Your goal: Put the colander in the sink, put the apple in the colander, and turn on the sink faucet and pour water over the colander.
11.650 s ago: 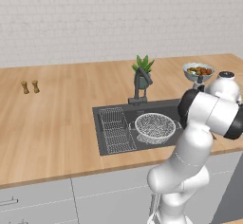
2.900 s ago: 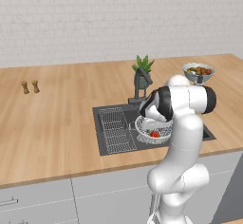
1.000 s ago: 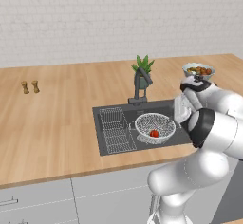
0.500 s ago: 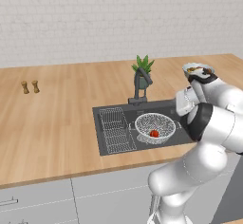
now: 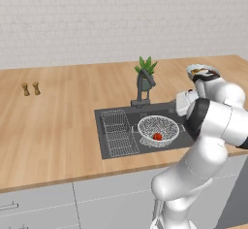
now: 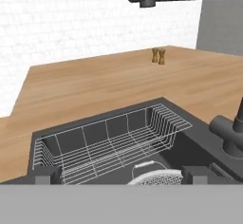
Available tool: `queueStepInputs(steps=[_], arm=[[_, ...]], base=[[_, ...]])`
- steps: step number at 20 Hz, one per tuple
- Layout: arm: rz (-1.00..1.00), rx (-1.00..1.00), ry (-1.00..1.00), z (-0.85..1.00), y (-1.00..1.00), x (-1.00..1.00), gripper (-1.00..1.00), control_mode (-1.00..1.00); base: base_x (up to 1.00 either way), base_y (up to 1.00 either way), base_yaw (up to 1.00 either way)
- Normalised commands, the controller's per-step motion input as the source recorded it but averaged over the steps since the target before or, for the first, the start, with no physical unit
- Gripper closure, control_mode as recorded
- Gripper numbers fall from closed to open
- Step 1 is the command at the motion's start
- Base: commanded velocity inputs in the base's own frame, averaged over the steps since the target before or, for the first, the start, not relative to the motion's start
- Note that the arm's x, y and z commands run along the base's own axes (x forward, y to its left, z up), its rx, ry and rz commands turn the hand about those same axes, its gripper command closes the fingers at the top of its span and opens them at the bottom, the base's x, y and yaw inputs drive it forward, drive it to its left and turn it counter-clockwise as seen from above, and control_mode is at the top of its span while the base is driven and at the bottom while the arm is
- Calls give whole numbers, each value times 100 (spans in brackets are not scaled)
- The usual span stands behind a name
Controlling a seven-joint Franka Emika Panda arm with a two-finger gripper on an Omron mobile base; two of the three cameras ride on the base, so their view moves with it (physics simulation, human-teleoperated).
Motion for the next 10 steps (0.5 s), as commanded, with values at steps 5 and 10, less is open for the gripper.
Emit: queueStepInputs(steps=[5,10], arm=[[0,5,0,11,5,37,-100,-100],[0,6,0,13,0,36,-100,-100]], base=[[0,0,0],[0,0,0]])
